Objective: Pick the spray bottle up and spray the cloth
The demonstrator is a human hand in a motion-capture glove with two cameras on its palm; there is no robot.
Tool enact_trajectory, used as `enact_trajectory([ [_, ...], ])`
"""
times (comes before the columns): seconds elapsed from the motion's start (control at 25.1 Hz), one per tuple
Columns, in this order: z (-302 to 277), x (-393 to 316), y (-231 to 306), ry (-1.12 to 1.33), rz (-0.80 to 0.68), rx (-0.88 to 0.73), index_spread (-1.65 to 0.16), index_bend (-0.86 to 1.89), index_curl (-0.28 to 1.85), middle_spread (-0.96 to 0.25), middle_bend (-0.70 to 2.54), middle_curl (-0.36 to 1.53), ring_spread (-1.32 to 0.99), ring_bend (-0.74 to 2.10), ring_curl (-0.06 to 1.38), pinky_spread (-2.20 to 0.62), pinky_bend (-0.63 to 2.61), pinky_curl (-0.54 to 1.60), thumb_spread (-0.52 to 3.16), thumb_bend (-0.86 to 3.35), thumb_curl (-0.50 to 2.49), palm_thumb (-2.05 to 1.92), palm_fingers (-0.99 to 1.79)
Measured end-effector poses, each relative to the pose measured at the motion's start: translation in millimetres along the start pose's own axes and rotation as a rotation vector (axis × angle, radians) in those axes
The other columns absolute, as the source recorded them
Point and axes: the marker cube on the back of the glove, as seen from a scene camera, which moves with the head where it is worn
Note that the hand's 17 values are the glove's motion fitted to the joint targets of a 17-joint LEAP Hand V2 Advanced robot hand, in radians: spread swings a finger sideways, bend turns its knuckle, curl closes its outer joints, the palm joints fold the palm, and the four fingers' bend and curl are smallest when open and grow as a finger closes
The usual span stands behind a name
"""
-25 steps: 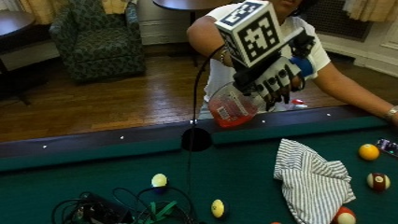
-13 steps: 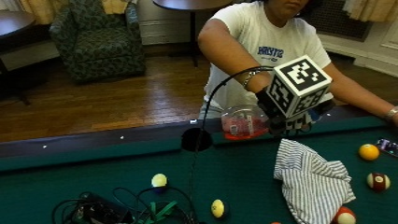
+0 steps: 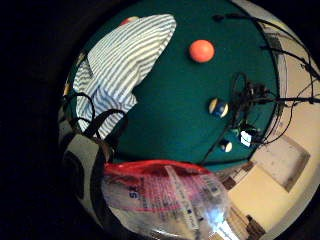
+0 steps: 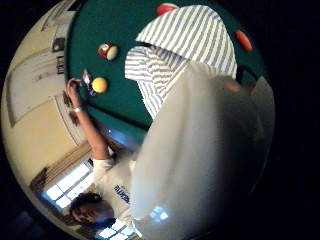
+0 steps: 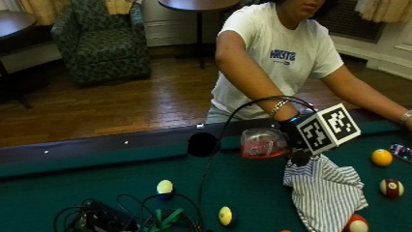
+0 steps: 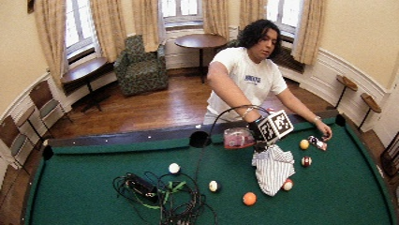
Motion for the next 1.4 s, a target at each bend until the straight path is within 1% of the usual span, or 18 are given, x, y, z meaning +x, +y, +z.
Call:
enact_trajectory([
  [0.16,20,-8,-8,0.044,0.006,-0.064,-0.28,0.35,0.56,-0.23,0.60,0.53,-0.21,0.69,0.46,-0.33,0.44,0.40,0.18,-0.03,0.78,0.93,1.38],
  [0.4,40,-12,-16,0.063,0.014,-0.107,-0.28,0.34,0.57,-0.23,0.60,0.53,-0.21,0.69,0.47,-0.32,0.44,0.40,0.19,-0.03,0.78,0.93,1.38],
  [0.56,45,-13,-18,0.054,0.013,-0.109,-0.28,0.33,0.57,-0.22,0.59,0.53,-0.21,0.69,0.46,-0.32,0.44,0.40,0.19,-0.03,0.79,0.93,1.38],
  [0.72,34,-14,-17,0.018,0.010,-0.078,-0.28,0.33,0.57,-0.22,0.59,0.53,-0.21,0.69,0.46,-0.32,0.44,0.40,0.19,-0.03,0.79,0.93,1.38],
  [0.84,9,-15,-13,-0.051,-0.001,-0.013,-0.28,0.33,0.58,-0.22,0.59,0.53,-0.21,0.69,0.46,-0.31,0.44,0.40,0.19,-0.03,0.79,0.93,1.38],
  [0.96,-24,-22,-9,-0.173,-0.034,0.085,-0.28,0.32,0.58,-0.22,0.59,0.53,-0.21,0.69,0.46,-0.31,0.44,0.40,0.19,-0.03,0.79,0.92,1.38],
  [1.2,-80,-41,-4,-0.455,-0.159,0.295,-0.28,0.32,0.58,-0.23,0.59,0.53,-0.21,0.69,0.46,-0.31,0.43,0.40,0.20,-0.03,0.80,0.92,1.38],
  [1.4,-113,-54,-17,-0.719,-0.257,0.467,-0.28,0.32,0.58,-0.22,0.59,0.53,-0.21,0.69,0.46,-0.31,0.43,0.40,0.20,-0.03,0.80,0.92,1.38],
])
